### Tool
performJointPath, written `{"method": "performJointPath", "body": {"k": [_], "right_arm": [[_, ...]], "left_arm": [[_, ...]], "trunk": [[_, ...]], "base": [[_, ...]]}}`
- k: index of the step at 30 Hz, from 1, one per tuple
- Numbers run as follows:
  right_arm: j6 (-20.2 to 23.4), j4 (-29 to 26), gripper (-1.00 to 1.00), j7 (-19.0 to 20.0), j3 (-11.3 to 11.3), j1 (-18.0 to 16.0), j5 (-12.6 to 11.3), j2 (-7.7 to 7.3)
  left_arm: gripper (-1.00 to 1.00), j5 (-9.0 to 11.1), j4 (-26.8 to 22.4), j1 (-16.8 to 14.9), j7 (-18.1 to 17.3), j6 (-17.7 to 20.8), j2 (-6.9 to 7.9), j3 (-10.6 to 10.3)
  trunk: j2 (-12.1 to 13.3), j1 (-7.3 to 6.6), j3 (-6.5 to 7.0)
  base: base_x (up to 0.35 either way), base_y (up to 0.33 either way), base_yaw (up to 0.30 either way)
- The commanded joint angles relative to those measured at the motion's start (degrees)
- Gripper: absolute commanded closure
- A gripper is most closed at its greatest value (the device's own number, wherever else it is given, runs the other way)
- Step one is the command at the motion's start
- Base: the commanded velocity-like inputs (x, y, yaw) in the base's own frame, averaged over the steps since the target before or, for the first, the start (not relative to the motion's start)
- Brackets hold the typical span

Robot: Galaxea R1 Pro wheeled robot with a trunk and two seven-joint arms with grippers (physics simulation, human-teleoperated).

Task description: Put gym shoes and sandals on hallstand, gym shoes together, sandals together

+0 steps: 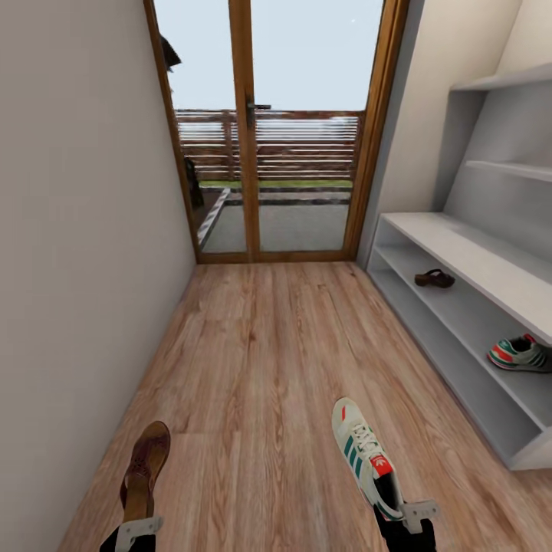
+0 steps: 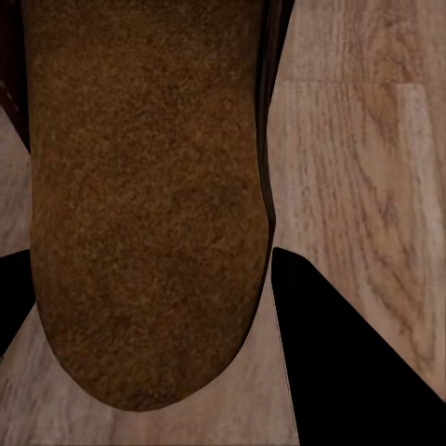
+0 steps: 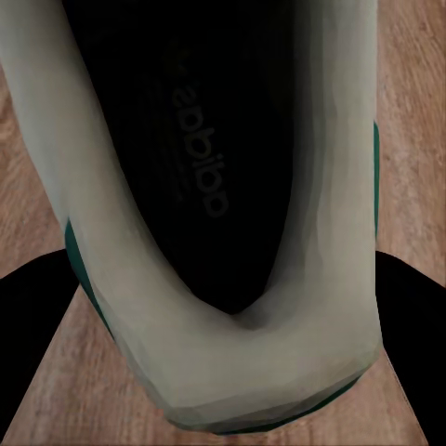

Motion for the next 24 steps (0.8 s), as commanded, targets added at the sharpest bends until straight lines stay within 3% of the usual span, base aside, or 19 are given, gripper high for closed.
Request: {"method": "performJointPath", "body": {"k": [1, 24], "right_arm": [[-0.17, 0.02, 1.0, 0.25, -0.54, -0.04, 0.35, -0.01], [-0.17, 0.03, 1.0, 0.25, -0.54, -0.04, 0.35, -0.05]], "left_arm": [[1.0, -0.76, 0.04, -0.05, -0.01, -0.17, -0.03, 0.49], [1.0, -0.76, 0.04, -0.06, -0.01, -0.17, -0.03, 0.49]], "trunk": [[-0.02, 0.02, -0.05], [-0.02, 0.02, -0.05]], "base": [[0.339, 0.0, 0.0], [0.339, 0.0, 0.0]]}}
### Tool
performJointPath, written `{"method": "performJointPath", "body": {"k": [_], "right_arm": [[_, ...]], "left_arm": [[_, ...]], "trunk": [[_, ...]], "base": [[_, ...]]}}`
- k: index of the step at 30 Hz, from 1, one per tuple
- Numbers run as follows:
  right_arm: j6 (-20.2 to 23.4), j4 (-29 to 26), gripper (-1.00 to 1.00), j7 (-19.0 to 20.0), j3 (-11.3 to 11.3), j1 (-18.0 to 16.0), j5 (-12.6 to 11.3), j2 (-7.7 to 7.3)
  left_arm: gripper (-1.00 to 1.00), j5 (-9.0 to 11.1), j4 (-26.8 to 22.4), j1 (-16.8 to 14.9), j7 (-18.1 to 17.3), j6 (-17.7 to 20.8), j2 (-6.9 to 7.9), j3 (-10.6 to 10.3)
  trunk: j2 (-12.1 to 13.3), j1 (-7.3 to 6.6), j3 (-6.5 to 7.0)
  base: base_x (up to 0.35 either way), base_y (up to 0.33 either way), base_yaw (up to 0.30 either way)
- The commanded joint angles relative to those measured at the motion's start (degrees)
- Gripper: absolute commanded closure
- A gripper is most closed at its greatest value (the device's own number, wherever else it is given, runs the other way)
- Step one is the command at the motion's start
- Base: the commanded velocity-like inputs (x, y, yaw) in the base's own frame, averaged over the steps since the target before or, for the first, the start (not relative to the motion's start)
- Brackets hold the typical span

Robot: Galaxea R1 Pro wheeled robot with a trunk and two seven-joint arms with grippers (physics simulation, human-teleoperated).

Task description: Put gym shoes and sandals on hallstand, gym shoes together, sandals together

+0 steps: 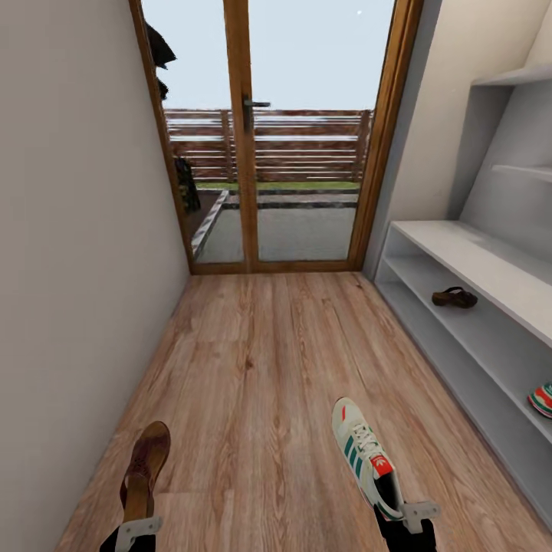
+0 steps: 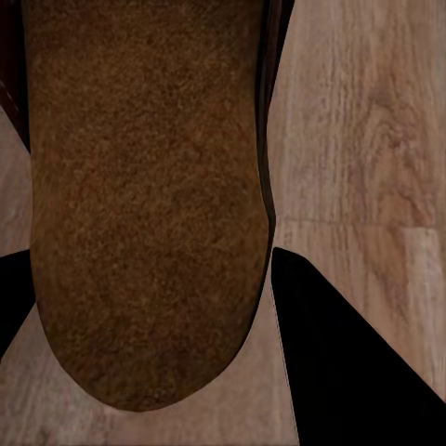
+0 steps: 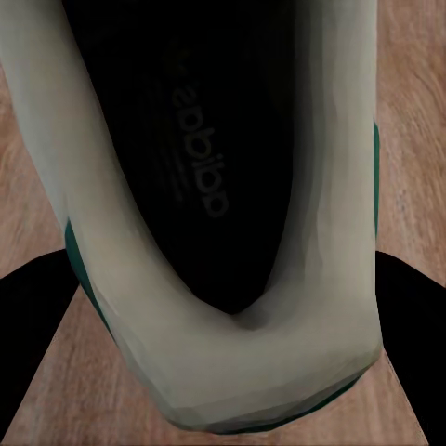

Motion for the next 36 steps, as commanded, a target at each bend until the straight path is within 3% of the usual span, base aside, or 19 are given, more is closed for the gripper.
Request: {"method": "performJointPath", "body": {"k": [1, 36], "right_arm": [[-0.16, 0.04, 1.0, 0.25, -0.54, -0.04, 0.35, 0.0], [-0.08, 0.04, 1.0, 0.25, -0.54, -0.04, 0.35, 0.0]], "left_arm": [[1.0, -0.76, 0.04, -0.03, -0.01, -0.14, -0.03, 0.49], [1.0, -0.72, 0.04, -0.02, -0.01, -0.16, -0.03, 0.5]], "trunk": [[-0.02, 0.02, -0.05], [-0.02, 0.02, -0.05]], "base": [[0.339, 0.0, 0.0], [0.339, 0.0, 0.0]]}}
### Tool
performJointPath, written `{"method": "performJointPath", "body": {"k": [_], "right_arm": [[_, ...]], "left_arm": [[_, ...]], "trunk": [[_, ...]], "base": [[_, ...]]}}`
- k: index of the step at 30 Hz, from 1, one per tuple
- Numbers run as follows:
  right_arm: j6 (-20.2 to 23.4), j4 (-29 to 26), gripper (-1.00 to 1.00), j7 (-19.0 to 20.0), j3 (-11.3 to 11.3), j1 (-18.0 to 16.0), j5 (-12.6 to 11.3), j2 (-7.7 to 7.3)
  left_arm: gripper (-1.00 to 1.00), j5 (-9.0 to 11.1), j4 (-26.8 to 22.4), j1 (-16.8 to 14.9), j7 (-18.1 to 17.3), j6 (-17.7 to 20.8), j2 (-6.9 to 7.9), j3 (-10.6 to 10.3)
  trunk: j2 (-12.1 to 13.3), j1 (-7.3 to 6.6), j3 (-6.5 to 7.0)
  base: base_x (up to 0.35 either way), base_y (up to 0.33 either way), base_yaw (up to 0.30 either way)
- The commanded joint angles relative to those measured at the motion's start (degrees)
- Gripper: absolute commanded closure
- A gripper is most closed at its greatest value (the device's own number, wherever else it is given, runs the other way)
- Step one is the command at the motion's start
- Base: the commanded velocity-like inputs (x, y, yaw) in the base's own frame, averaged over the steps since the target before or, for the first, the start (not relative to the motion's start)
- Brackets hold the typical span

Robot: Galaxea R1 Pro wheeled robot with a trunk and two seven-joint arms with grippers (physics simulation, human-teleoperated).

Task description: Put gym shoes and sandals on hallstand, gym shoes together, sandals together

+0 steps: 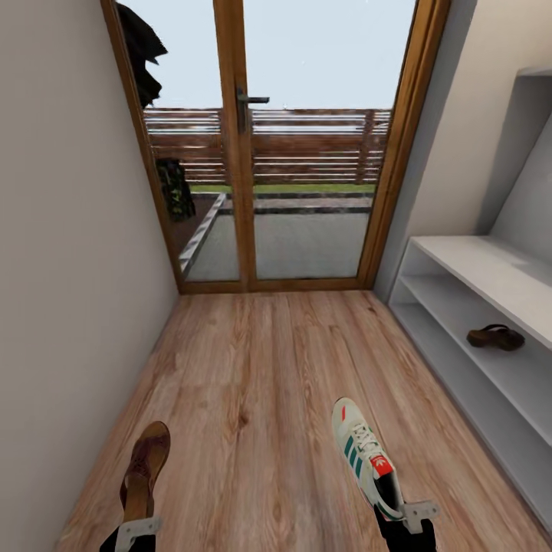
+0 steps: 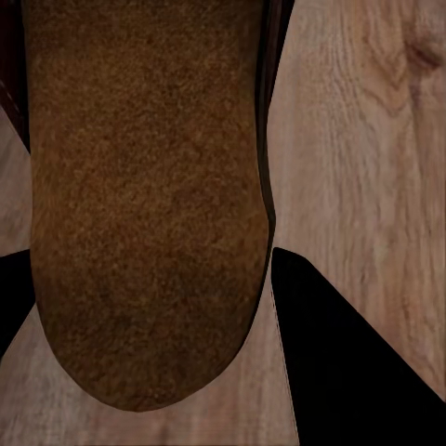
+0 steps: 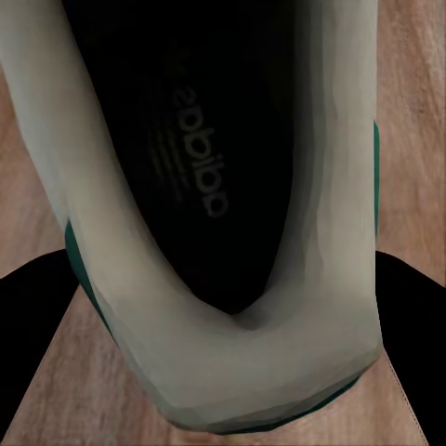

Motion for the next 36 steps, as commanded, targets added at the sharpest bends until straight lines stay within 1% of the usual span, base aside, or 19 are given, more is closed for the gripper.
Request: {"method": "performJointPath", "body": {"k": [1, 17, 29, 36], "right_arm": [[-0.16, 0.03, 1.0, 0.25, -0.54, -0.04, 0.35, 0.03], [-0.16, 0.01, 1.0, 0.25, -0.54, -0.04, 0.35, 0.08], [-0.16, 0.03, 1.0, 0.25, -0.53, -0.04, 0.35, 0.08], [-0.16, 0.03, 1.0, 0.25, -0.52, -0.04, 0.35, 0.08]], "left_arm": [[1.0, -0.76, 0.04, -0.05, -0.01, -0.18, -0.03, 0.49], [1.0, -0.79, 0.04, -0.06, -0.01, -0.19, -0.03, 0.49], [1.0, -0.78, 0.04, -0.05, -0.01, -0.17, -0.03, 0.49], [1.0, -0.71, 0.04, -0.05, -0.01, -0.16, -0.03, 0.49]], "trunk": [[-0.02, 0.02, -0.05], [-0.02, 0.02, -0.05], [-0.02, 0.02, -0.05], [-0.02, 0.02, -0.05]], "base": [[0.339, 0.0, 0.0], [0.339, 0.0, -0.007], [0.339, 0.001, -0.246], [0.337, 0.09, -0.263]]}}
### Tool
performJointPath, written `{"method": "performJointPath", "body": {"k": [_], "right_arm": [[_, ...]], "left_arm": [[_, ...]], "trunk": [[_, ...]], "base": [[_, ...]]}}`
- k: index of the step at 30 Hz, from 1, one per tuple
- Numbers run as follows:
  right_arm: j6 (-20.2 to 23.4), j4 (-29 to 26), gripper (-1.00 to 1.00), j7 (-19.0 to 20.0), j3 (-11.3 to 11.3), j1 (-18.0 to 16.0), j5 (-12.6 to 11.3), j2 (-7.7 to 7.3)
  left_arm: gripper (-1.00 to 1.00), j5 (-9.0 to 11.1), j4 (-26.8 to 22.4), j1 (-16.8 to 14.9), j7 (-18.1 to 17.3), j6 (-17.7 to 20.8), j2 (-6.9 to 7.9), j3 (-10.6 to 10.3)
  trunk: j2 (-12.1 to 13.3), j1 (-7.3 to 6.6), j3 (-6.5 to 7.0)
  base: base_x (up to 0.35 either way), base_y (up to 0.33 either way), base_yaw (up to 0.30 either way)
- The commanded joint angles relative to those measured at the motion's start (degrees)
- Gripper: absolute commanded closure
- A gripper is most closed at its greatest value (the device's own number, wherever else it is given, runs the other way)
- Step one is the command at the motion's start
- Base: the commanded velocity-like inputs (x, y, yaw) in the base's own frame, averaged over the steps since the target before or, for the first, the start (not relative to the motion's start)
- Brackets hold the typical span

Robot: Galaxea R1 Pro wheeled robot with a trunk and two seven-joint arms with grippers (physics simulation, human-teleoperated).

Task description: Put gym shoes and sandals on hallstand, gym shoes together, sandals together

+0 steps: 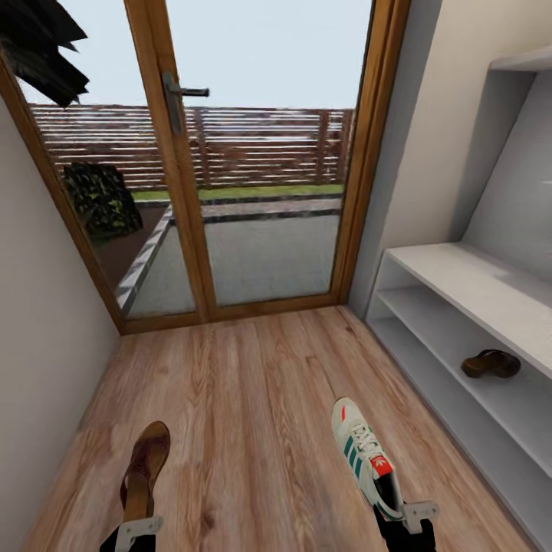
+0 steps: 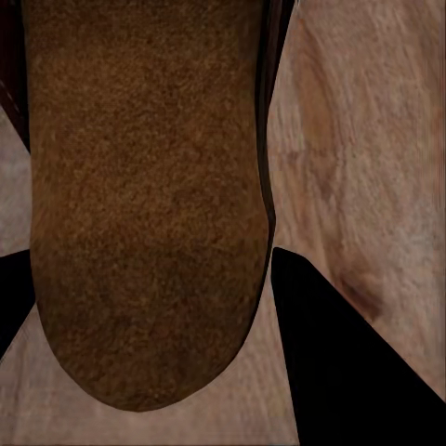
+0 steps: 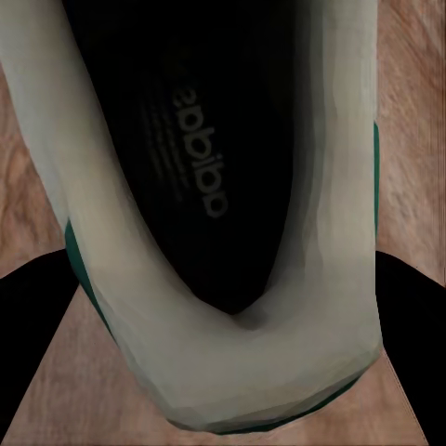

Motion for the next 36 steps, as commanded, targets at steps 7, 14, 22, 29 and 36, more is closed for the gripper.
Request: {"method": "performJointPath", "body": {"k": [7, 14, 22, 29, 36], "right_arm": [[-0.17, 0.05, 1.0, 0.24, -0.54, -0.05, 0.36, 0.0], [-0.17, 0.05, 1.0, 0.24, -0.54, -0.05, 0.36, 0.0], [-0.17, 0.05, 1.0, 0.24, -0.53, -0.05, 0.36, 0.0], [-0.17, 0.05, 1.0, 0.24, -0.53, -0.05, 0.36, 0.0], [-0.17, 0.04, 1.0, 0.24, -0.54, -0.05, 0.36, 0.0]], "left_arm": [[1.0, -0.73, 0.02, -0.02, -0.01, -0.16, -0.02, 0.5], [1.0, -0.73, 0.02, -0.03, -0.01, -0.15, -0.02, 0.5], [1.0, -0.73, 0.02, -0.03, -0.01, -0.18, -0.02, 0.5], [1.0, -0.73, 0.02, -0.04, -0.01, -0.18, -0.02, 0.5], [1.0, -0.73, 0.02, 0.02, -0.01, -0.21, -0.02, 0.5]], "trunk": [[-0.02, 0.02, -0.05], [-0.02, 0.02, -0.05], [-0.02, 0.02, -0.05], [-0.02, 0.02, -0.05], [-0.02, 0.02, -0.05]], "base": [[0.323, 0.136, -0.263], [0.316, 0.15, -0.263], [0.311, 0.157, -0.263], [0.309, 0.162, -0.263], [0.252, 0.22, -0.263]]}}
